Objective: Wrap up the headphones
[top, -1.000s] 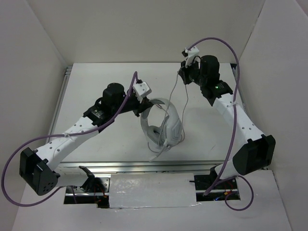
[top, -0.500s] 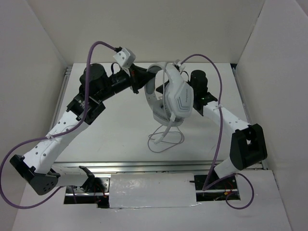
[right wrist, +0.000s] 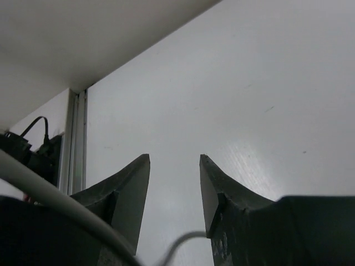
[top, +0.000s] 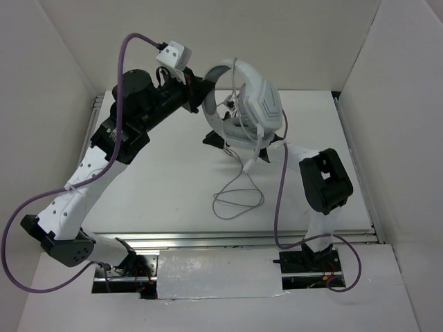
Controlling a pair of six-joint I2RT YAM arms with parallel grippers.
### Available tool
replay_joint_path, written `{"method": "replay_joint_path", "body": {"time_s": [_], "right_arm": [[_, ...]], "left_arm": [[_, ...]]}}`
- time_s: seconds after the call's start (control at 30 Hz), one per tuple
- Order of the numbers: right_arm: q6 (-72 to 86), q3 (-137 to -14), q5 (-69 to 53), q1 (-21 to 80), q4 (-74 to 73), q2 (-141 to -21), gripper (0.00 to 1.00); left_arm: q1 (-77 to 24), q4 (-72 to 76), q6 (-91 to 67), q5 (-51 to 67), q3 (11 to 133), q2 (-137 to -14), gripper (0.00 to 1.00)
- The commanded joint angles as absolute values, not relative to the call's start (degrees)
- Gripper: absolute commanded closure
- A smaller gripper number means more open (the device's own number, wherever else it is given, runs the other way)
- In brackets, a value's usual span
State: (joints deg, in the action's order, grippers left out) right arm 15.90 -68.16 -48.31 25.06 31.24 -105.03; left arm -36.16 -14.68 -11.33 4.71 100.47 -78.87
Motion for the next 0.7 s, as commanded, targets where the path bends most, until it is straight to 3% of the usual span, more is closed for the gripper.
{"method": "replay_joint_path", "body": {"time_s": [0.0,0.47,0.67], "right_arm": [[20.5,-66.4,-52.0,26.9,37.3,-107.9,0.51],[24.3,-58.5,-57.6,33.9,46.1,-114.4,0.48],[27.7,-48.7,-61.0,38.4,51.3,-110.7,0.56]], "left_arm": [[-36.2,-5.9,-15.8,-1.6,109.1,-77.7,1.0],[-35.6,-7.5,-14.6,-14.3,114.8,-81.2,1.0],[-34.8,-7.6,-12.6,-23.6,116.7,-84.5,1.0]]}}
